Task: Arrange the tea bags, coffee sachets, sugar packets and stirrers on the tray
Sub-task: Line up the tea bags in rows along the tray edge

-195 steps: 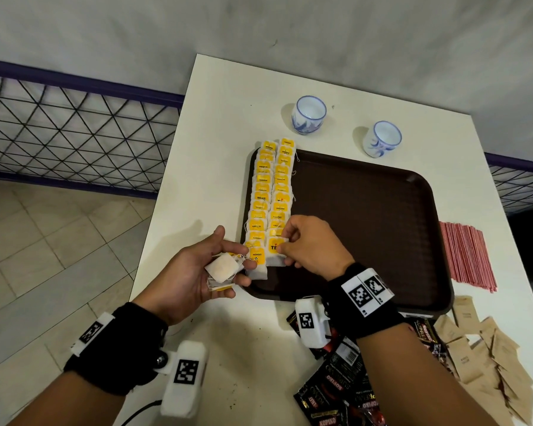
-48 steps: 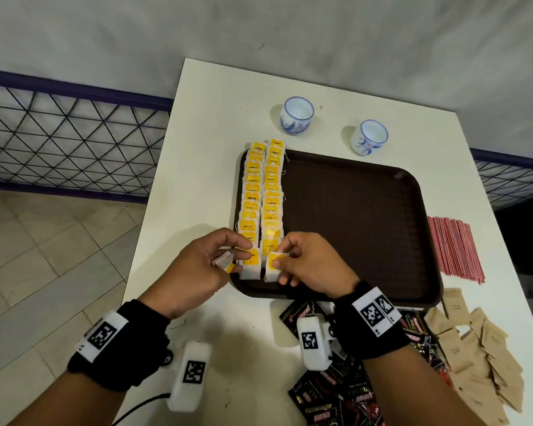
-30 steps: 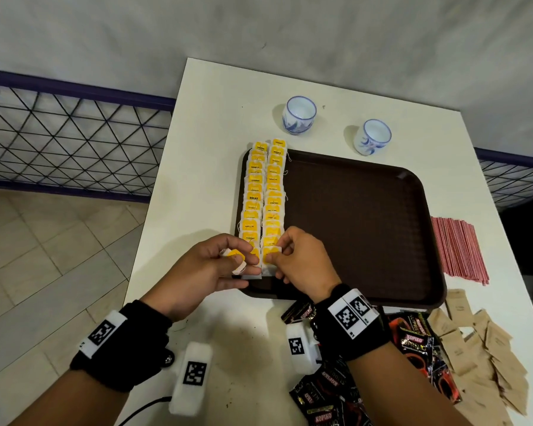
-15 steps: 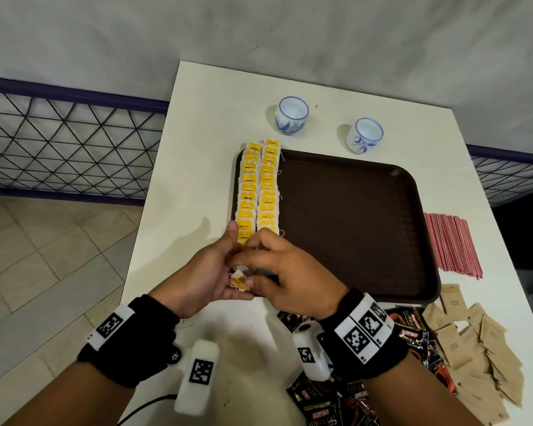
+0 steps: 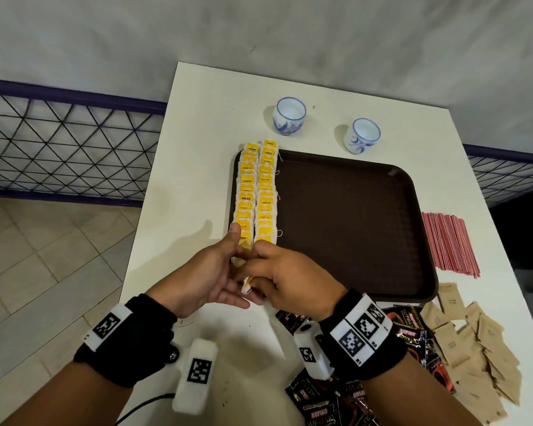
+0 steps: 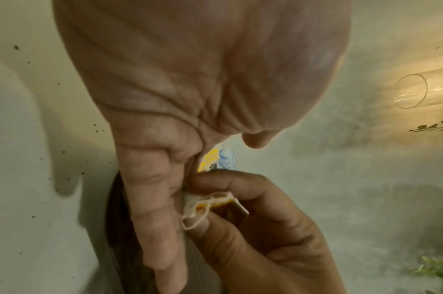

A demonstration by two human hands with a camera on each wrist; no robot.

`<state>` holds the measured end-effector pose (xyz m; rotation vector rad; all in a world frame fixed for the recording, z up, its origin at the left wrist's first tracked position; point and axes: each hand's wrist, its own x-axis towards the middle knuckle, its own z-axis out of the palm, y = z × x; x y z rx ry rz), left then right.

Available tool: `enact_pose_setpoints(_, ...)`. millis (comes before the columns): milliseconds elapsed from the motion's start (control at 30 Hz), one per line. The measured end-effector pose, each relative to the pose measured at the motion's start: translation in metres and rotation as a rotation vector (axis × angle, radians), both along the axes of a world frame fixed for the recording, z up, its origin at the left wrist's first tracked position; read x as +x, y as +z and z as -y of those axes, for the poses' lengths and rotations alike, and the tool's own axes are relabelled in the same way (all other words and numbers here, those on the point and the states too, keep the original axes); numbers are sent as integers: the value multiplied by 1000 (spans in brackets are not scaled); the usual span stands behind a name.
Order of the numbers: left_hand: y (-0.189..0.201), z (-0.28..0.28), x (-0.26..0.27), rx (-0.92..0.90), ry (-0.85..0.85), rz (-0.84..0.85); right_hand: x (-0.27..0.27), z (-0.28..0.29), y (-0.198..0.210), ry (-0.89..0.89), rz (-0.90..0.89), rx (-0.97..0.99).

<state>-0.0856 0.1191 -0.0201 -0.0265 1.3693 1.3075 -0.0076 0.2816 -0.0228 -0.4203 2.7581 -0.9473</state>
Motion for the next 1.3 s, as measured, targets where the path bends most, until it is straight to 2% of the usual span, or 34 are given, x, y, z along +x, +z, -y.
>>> enact_pose_setpoints(167, -2, 6, -1, -24, 10, -96, 3, -7, 4, -225, -67, -167)
enact_pose_setpoints(267, -2, 9, 1, -25, 100, -366, -1, -12, 9, -410, -60, -295)
enact_pose_setpoints(333, -4, 10, 1, 7, 79, -539, -4, -13, 11, -516, -20, -400)
enact_pose_setpoints(500, -4, 4, 10, 80, 88, -766, -6, -15, 16, -587, 12, -536)
enact_pose_setpoints(733, -15, 5, 11, 16, 108, -799, -1, -18, 17, -624, 261, -657)
enact_pose_setpoints(967, -26, 10, 11, -83, 85, -772, 1, -24, 12, -675, 307, -630)
enact_pose_setpoints(1300, -35, 24, 11, -187, 157, -724, 0, -28, -12, -633, 499, -342)
